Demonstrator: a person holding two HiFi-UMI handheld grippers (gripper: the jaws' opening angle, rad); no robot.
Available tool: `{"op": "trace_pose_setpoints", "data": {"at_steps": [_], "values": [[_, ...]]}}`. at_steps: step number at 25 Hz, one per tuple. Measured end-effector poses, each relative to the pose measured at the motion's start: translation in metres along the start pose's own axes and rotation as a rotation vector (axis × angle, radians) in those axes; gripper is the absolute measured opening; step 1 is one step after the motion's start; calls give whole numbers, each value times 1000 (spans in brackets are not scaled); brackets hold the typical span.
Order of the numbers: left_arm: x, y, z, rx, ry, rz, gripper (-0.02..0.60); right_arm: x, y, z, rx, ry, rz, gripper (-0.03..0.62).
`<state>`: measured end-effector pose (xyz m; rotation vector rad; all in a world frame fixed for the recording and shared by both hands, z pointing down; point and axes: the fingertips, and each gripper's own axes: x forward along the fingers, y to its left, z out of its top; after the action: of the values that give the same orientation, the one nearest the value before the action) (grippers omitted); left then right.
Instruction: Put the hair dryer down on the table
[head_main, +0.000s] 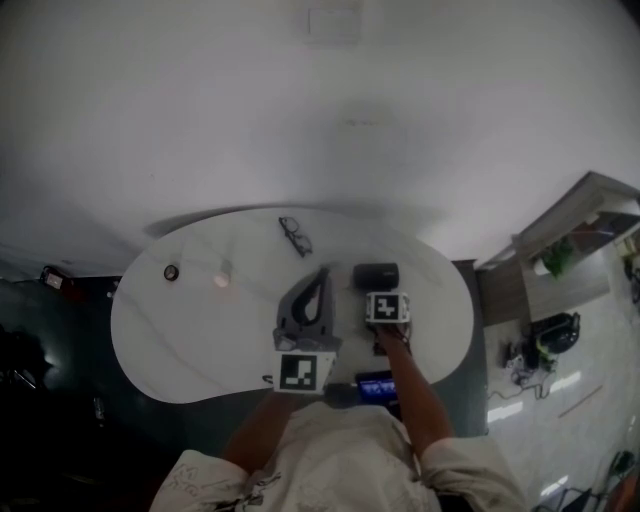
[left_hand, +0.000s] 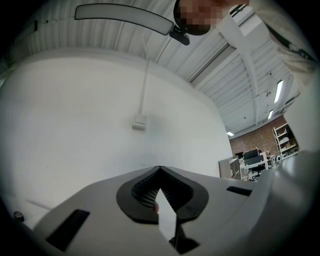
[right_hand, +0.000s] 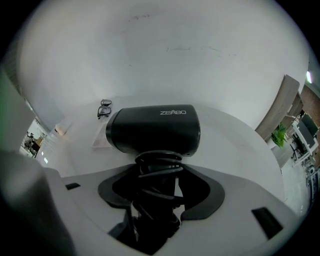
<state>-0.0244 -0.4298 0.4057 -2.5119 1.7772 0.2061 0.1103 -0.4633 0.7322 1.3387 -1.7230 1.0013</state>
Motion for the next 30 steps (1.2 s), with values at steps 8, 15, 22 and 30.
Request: {"op": "trace_pose_setpoints", "data": {"at_steps": [8, 15, 22, 30], "values": [[-2, 5, 0, 3, -2, 0, -3, -16, -13, 12, -26, -50, -75, 309], [2, 6, 3, -5, -9, -6, -3, -59, -8, 39, -51, -204, -80, 316], [4, 4, 4, 0, -5, -17, -3, -146, 8, 84, -65, -518, -50, 316], [7, 1, 13, -3, -23, -26, -3, -286, 39, 125, -190, -1063, -91, 314]]}}
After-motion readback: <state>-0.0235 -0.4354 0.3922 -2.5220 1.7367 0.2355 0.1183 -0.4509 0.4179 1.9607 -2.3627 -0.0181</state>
